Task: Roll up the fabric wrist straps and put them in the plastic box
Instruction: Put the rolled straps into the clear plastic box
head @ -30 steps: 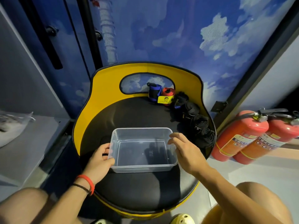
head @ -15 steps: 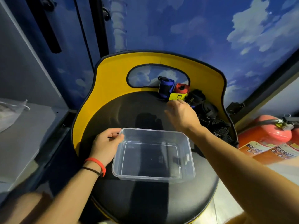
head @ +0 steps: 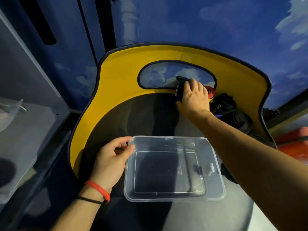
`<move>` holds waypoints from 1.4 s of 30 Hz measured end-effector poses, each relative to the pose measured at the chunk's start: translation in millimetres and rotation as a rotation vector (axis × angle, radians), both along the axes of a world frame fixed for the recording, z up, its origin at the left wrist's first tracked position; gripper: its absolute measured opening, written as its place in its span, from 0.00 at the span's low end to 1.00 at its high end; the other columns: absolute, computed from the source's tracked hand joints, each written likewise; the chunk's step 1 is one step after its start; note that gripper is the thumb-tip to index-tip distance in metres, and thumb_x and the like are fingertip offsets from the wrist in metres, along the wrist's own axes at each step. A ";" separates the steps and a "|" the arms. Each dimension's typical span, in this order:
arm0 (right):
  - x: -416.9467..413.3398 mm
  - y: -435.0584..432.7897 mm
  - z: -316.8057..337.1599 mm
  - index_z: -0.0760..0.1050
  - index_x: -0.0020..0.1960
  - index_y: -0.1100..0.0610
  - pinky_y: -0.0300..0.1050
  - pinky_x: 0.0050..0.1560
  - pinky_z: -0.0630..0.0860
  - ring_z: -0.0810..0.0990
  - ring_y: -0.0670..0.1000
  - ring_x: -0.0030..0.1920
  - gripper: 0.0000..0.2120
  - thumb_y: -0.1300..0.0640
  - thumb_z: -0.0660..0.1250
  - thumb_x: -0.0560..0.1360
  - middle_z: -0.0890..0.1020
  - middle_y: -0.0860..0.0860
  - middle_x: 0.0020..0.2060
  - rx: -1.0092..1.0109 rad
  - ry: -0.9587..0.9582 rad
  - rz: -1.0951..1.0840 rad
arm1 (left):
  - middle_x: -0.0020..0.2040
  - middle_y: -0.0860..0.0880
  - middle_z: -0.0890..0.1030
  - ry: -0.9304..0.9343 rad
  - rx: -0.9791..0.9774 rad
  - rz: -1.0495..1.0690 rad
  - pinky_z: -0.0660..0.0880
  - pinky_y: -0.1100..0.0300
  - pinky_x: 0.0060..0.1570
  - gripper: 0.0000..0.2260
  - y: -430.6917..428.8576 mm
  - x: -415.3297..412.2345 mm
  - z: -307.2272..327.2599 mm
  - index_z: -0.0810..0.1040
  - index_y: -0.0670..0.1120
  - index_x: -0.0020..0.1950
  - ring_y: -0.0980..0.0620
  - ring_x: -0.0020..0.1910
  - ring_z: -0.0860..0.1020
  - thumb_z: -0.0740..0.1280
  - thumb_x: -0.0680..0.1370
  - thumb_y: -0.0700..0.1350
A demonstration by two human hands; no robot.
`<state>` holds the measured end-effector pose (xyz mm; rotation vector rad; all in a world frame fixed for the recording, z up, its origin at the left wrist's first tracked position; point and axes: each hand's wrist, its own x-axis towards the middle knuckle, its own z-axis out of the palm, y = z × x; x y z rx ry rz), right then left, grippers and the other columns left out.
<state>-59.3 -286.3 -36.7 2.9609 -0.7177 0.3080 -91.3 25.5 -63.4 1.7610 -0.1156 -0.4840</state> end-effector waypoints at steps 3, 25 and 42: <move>4.3 5.2 -6.6 0.63 0.74 0.56 0.59 0.76 0.60 0.59 0.65 0.77 0.34 0.49 0.74 0.74 0.60 0.63 0.78 0.011 -0.052 0.029 | 0.50 0.53 0.83 0.011 -0.005 -0.007 0.82 0.53 0.42 0.08 -0.9 0.9 -0.4 0.84 0.61 0.52 0.50 0.51 0.83 0.71 0.78 0.48; -135.0 73.4 65.4 0.76 0.65 0.47 0.36 0.60 0.75 0.78 0.43 0.62 0.27 0.57 0.76 0.67 0.78 0.49 0.62 0.949 -0.356 0.449 | 0.42 0.54 0.80 0.052 0.002 -0.081 0.75 0.67 0.34 0.11 -6.4 -26.2 17.8 0.81 0.49 0.63 0.57 0.38 0.78 0.69 0.80 0.42; -194.4 145.2 34.7 0.75 0.67 0.49 0.46 0.59 0.78 0.75 0.48 0.57 0.30 0.54 0.78 0.66 0.74 0.47 0.57 0.769 0.126 0.633 | 0.53 0.49 0.82 0.134 0.028 -0.174 0.83 0.55 0.44 0.15 24.4 -64.8 23.2 0.76 0.54 0.69 0.48 0.52 0.83 0.65 0.82 0.45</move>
